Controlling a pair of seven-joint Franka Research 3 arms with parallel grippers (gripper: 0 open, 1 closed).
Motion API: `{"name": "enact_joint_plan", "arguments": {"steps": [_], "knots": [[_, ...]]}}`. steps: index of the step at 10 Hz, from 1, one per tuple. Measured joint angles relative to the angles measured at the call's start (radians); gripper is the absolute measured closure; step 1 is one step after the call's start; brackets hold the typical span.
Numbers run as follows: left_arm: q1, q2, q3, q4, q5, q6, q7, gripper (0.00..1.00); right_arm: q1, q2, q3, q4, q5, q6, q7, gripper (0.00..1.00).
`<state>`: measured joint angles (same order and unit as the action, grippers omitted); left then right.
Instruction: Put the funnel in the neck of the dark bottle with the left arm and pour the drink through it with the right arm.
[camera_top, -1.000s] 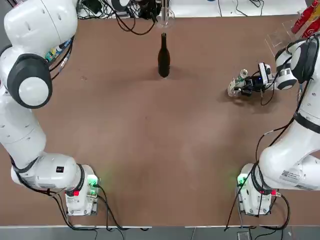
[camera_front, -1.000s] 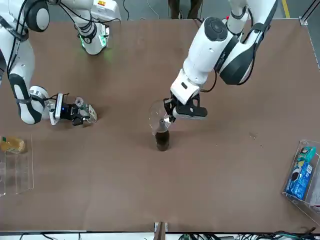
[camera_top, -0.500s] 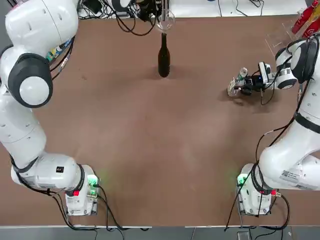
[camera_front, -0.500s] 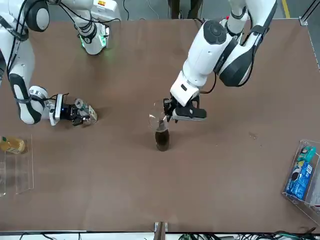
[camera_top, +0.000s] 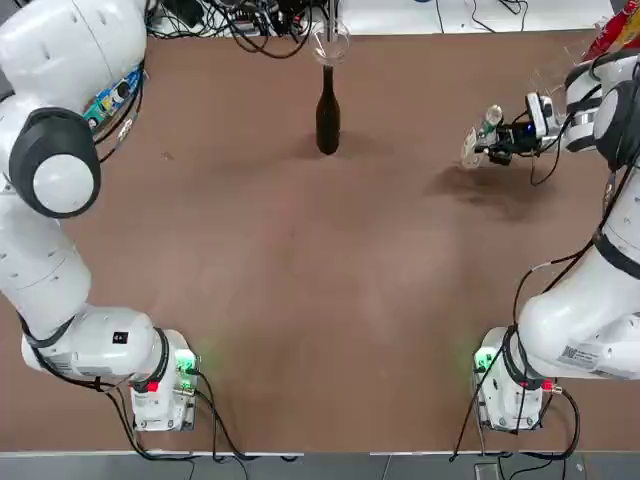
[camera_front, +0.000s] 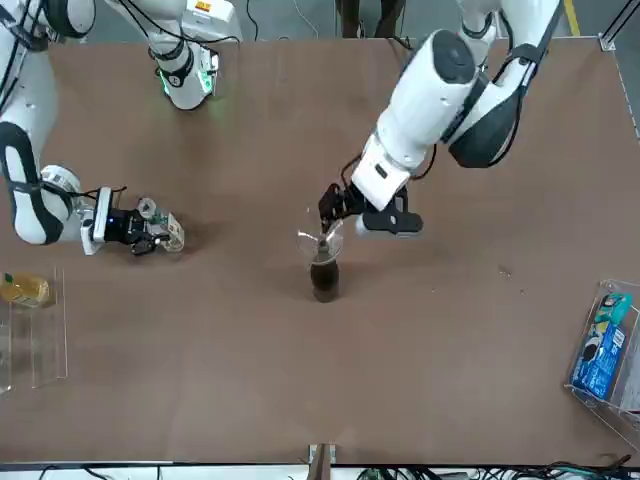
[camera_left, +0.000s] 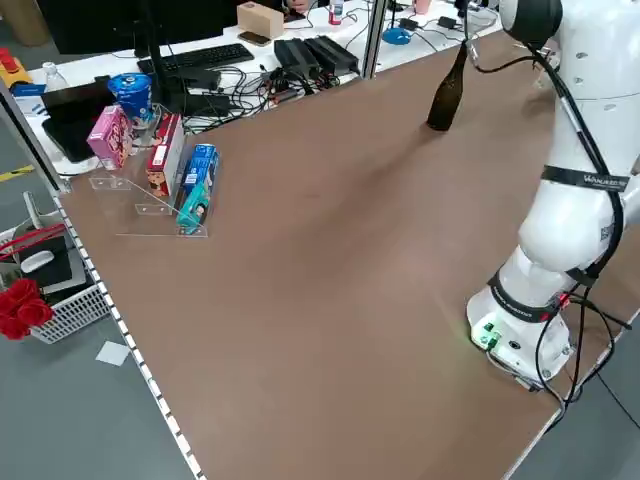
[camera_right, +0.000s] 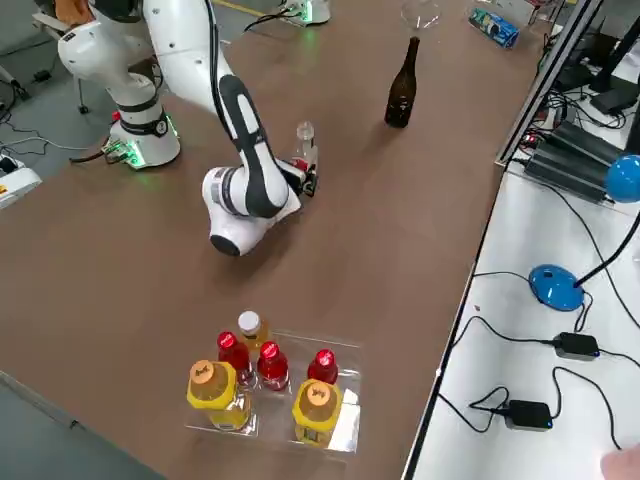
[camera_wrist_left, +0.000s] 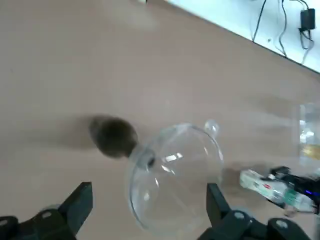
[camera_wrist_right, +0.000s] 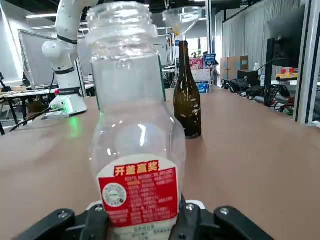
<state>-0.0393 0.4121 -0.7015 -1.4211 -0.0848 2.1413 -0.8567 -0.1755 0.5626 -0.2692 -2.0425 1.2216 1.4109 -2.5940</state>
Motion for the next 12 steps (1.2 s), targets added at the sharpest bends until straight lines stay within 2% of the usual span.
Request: {"name": "enact_joint_plan", "arguments": {"steps": [3,5,6,8,10,12], "knots": [[0.016,-0.007,0.125,-0.002,-0.206,-0.025,0.01,0.0,0.018,-0.145,-0.001,-0.016,-0.054,0.055,0.261,0.6],[0.018,0.016,0.164,-0.002,-0.26,-0.026,0.058,0.0,0.045,-0.255,0.006,-0.02,-0.095,0.123,0.448,0.6],[0.017,0.033,0.171,-0.003,-0.262,-0.026,0.119,0.0,0.053,-0.306,0.024,-0.021,-0.114,0.159,0.539,0.6],[0.031,0.066,0.191,-0.004,-0.266,-0.026,0.359,0.0,0.057,-0.384,0.094,-0.025,-0.128,0.248,0.691,0.6],[0.08,0.096,0.193,-0.013,-0.267,-0.031,0.545,0.0,0.062,-0.456,0.198,-0.027,-0.137,0.358,0.864,0.6],[0.086,0.143,0.189,-0.016,-0.267,-0.031,0.696,0.01,0.067,-0.526,0.3,-0.029,-0.157,0.449,1.063,0.6]]}}
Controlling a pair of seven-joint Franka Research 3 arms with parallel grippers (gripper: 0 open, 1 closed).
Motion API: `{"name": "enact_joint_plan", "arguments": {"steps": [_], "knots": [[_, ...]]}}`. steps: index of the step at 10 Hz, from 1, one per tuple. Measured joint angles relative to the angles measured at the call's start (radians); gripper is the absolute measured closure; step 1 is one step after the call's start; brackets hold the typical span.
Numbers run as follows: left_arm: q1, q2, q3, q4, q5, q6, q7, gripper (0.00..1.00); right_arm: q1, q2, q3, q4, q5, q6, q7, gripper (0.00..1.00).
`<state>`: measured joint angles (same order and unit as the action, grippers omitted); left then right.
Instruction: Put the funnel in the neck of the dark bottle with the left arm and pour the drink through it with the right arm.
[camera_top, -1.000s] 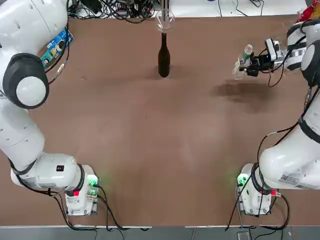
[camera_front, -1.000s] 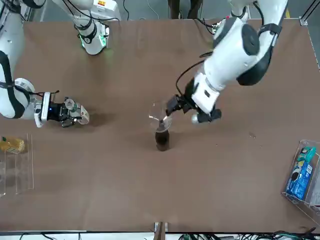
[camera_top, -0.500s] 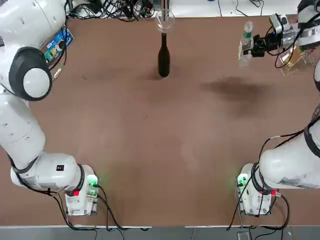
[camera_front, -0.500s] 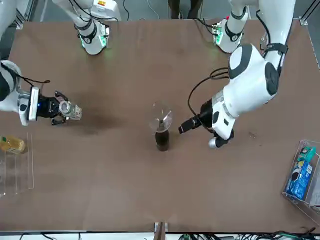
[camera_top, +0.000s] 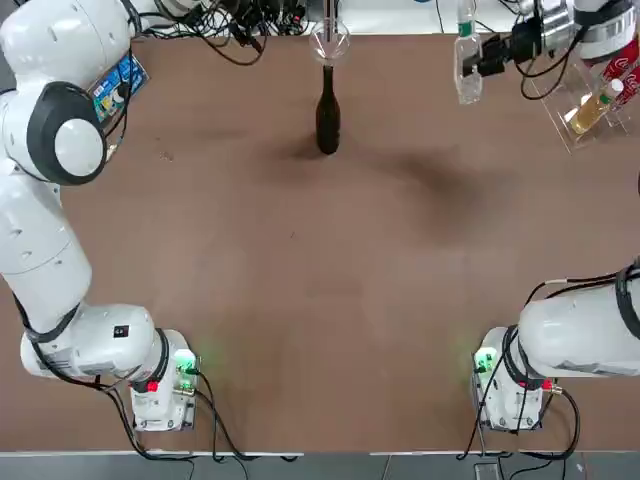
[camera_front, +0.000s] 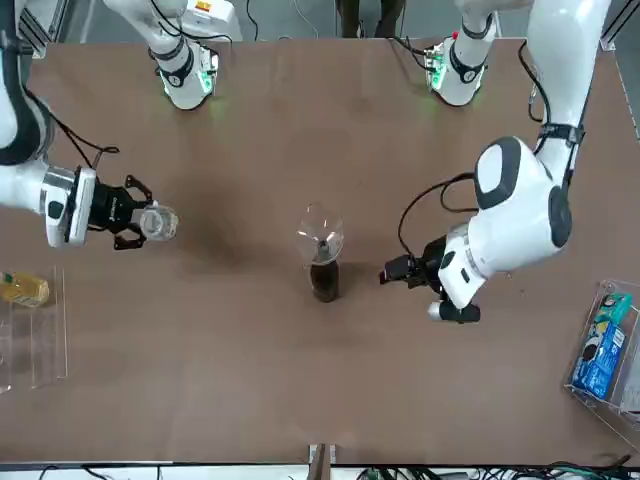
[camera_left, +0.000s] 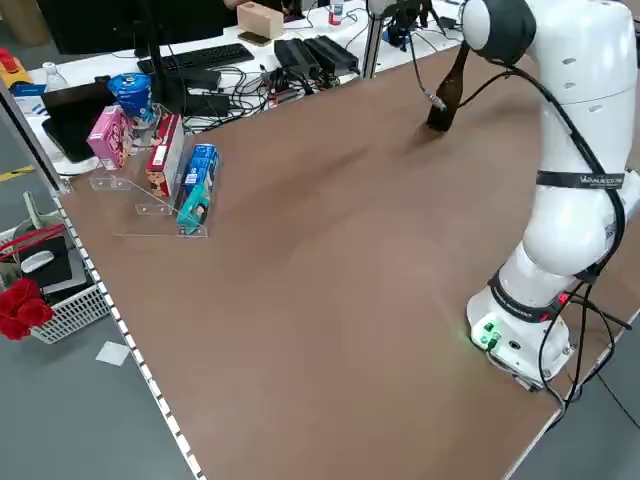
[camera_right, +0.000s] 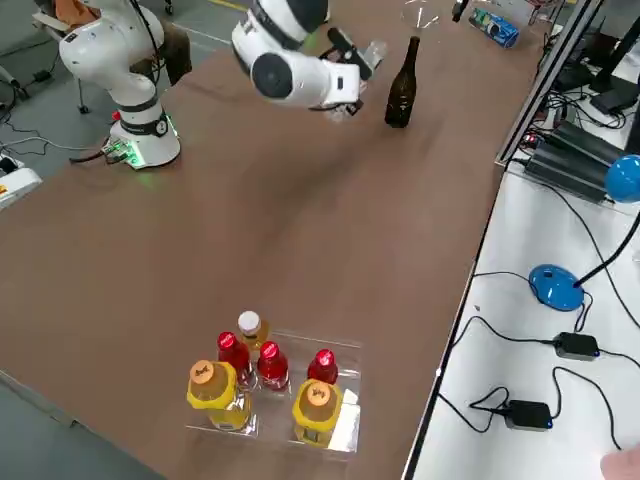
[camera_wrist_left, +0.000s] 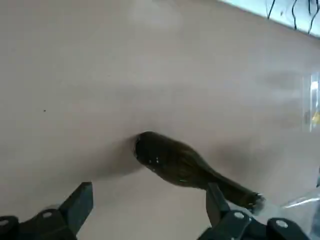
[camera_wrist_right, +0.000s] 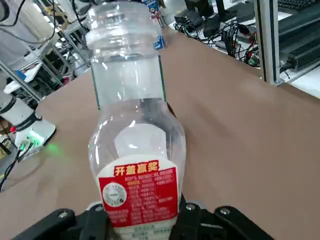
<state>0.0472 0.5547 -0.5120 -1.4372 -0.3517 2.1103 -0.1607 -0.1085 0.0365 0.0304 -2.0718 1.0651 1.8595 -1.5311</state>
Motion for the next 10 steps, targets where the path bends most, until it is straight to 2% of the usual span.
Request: {"name": "enact_joint_plan", "arguments": {"steps": [2,3,4,5,6,10], "knots": [[0.002,-0.001,-0.021,0.003,-0.002,-0.061,0.137,0.01,0.002,-0.064,0.097,-0.002,-0.064,0.085,0.234,0.6],[0.005,-0.002,-0.034,0.002,-0.04,-0.08,0.179,0.0,0.004,-0.104,0.158,-0.002,-0.118,0.121,0.377,0.6],[0.013,-0.002,-0.04,-0.001,-0.126,-0.079,0.227,0.0,0.005,-0.145,0.208,-0.002,-0.168,0.138,0.509,0.6],[0.023,0.0,-0.042,-0.008,-0.2,-0.065,0.306,0.0,0.005,-0.179,0.241,-0.002,-0.218,0.14,0.631,0.6],[0.03,0.005,-0.043,-0.012,-0.229,-0.05,0.371,0.0,0.005,-0.204,0.262,-0.002,-0.263,0.139,0.737,0.6],[0.021,0.039,-0.066,-0.013,-0.246,-0.039,0.808,0.0,0.005,-0.26,0.374,0.04,-0.379,0.12,1.146,0.6]]}}
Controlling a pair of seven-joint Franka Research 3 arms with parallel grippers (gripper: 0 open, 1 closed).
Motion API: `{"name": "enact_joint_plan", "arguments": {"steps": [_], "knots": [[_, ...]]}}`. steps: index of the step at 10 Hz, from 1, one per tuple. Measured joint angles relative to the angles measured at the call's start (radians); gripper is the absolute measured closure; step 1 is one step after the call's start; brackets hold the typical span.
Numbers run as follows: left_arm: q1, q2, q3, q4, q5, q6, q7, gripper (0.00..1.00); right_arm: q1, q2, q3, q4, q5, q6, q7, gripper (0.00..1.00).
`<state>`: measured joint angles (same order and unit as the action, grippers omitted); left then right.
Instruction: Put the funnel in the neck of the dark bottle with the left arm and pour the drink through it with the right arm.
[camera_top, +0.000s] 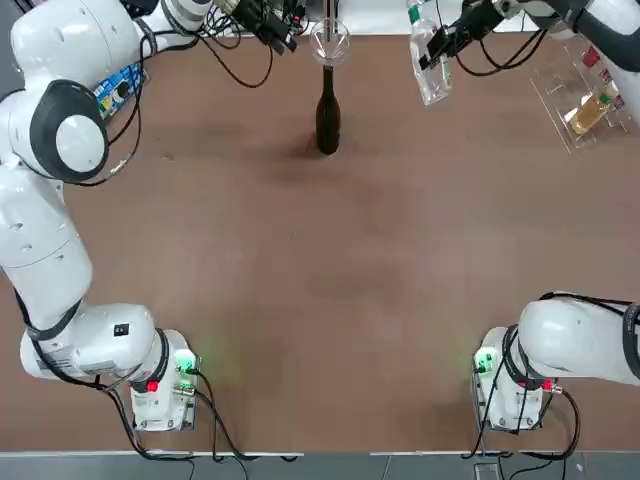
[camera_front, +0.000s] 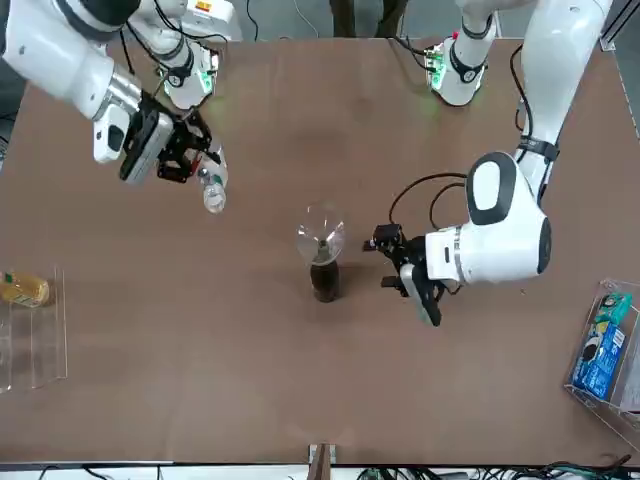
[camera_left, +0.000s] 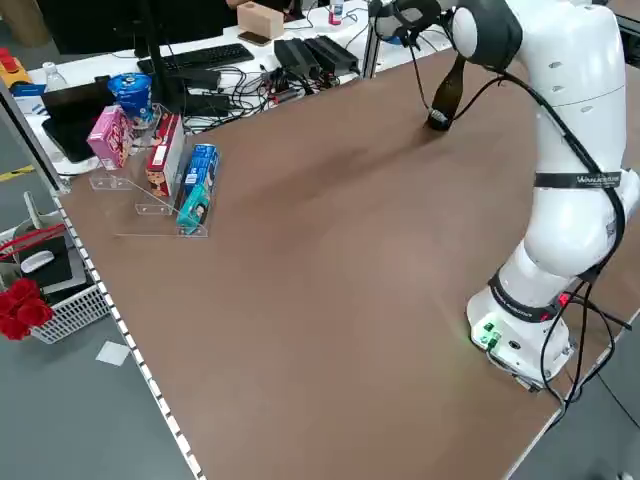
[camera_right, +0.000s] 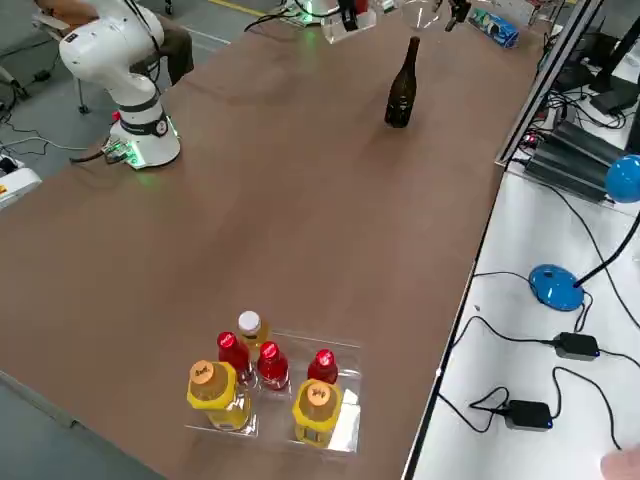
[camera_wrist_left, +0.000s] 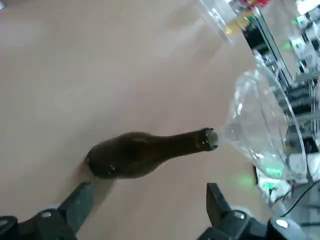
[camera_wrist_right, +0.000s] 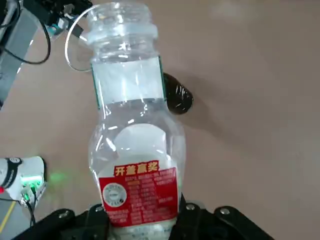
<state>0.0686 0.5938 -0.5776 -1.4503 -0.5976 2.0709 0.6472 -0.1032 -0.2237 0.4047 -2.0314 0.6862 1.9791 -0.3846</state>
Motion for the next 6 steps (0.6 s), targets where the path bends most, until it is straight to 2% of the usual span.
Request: {"name": "enact_joint_plan", "arguments": {"steps": [2,4,6], "knots": [[-0.004,0.026,-0.031,0.0,-0.01,0.005,0.294,0.0,0.0,-0.013,0.047,0.037,-0.05,-0.023,0.14,0.6],[0.003,0.072,-0.056,-0.001,-0.064,0.004,0.593,0.0,0.0,-0.015,0.099,0.073,-0.064,-0.03,0.265,0.6],[0.007,0.107,-0.069,0.0,-0.107,0.004,0.732,0.0,0.001,-0.015,0.145,0.108,-0.095,-0.03,0.393,0.6]]}}
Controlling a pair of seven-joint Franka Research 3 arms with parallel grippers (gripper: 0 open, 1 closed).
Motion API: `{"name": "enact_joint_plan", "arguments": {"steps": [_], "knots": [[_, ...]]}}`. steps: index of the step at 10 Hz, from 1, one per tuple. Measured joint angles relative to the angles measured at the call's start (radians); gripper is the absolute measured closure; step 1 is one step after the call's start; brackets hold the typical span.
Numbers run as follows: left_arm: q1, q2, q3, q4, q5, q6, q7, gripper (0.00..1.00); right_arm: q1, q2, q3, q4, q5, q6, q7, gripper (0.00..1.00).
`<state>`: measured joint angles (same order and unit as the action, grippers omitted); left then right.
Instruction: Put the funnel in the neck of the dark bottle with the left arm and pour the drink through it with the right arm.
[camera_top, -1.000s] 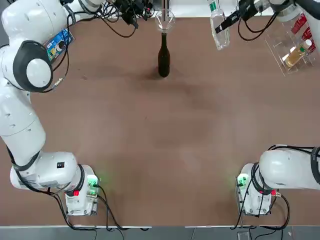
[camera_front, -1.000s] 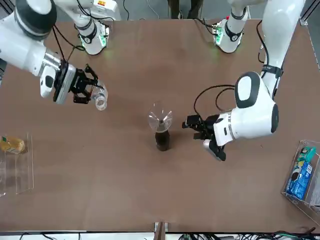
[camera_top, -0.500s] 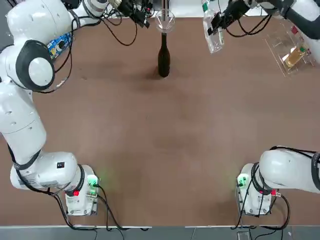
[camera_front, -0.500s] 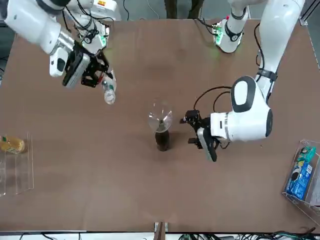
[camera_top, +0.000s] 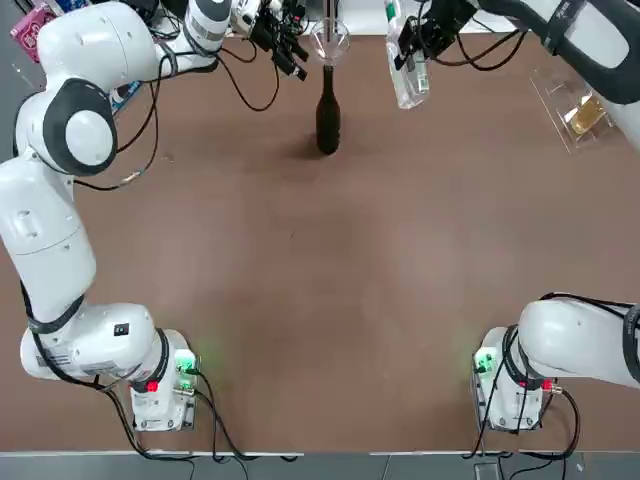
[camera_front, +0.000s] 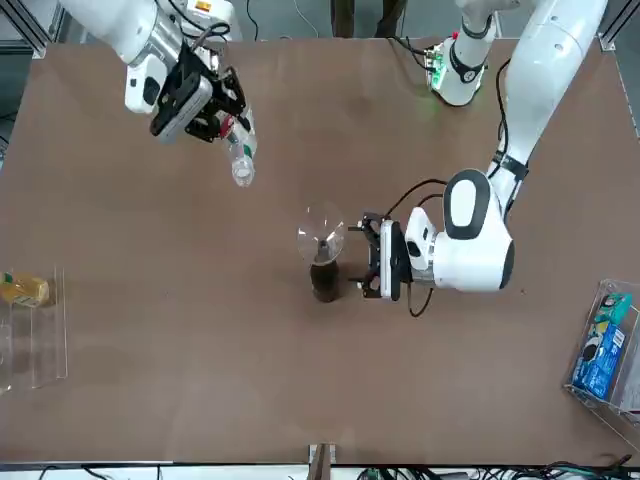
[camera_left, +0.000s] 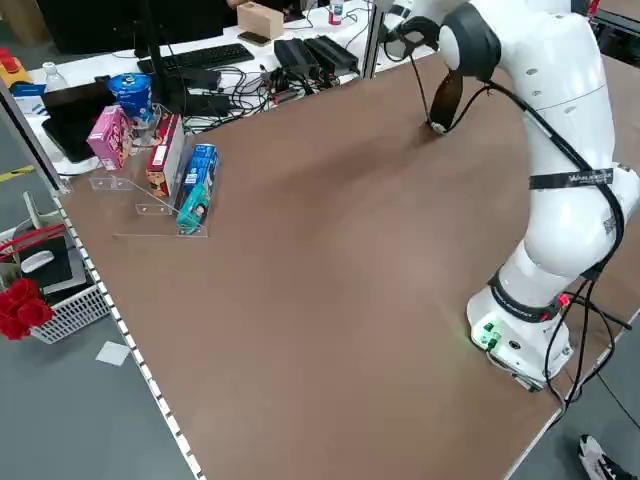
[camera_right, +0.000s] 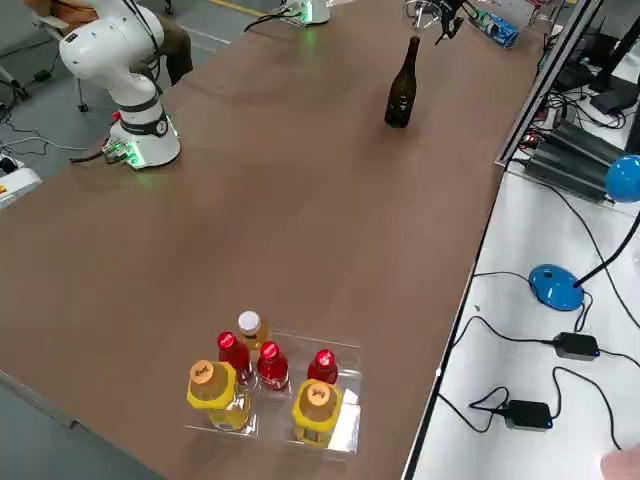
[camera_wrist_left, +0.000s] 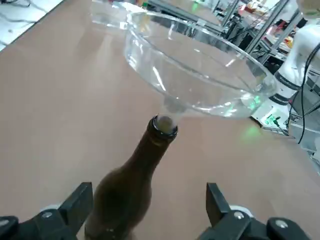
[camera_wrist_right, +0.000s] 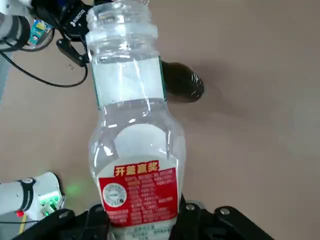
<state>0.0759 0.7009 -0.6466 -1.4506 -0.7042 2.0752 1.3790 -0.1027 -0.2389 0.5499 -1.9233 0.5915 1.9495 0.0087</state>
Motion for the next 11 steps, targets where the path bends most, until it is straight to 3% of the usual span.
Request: {"name": "enact_joint_plan", "arguments": {"steps": [7,11], "knots": [[-0.007,0.029,-0.041,0.0,-0.221,0.001,0.381,0.0,0.0,0.002,0.082,0.053,-0.053,0.0,0.292,0.6],[-0.02,0.035,-0.042,0.0,-0.284,0.009,0.551,0.0,0.0,0.091,0.183,0.138,-0.199,0.005,0.487,0.6]]}}
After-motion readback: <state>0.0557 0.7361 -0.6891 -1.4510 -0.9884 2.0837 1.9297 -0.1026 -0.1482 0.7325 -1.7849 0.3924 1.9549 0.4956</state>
